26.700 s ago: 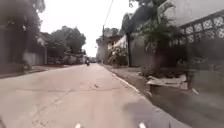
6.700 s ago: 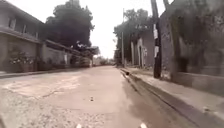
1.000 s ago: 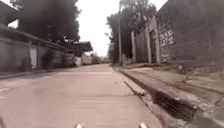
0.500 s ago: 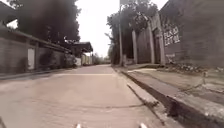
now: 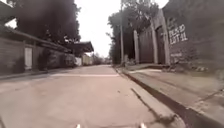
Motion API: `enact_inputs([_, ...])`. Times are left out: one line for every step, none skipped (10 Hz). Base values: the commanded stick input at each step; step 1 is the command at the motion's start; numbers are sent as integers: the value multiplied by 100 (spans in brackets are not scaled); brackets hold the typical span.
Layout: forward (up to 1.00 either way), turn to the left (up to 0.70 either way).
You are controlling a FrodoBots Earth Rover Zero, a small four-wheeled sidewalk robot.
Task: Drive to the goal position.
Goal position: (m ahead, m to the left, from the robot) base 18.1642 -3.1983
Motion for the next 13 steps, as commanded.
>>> enact_inputs([85, 0])
enact_inputs([85, 0])
enact_inputs([85, 0])
enact_inputs([85, 0])
enact_inputs([85, 0])
enact_inputs([85, 0])
enact_inputs([85, 0])
enact_inputs([85, 0])
enact_inputs([85, 0])
enact_inputs([85, 0])
enact_inputs([85, 0])
enact_inputs([85, 0])
enact_inputs([85, 0])
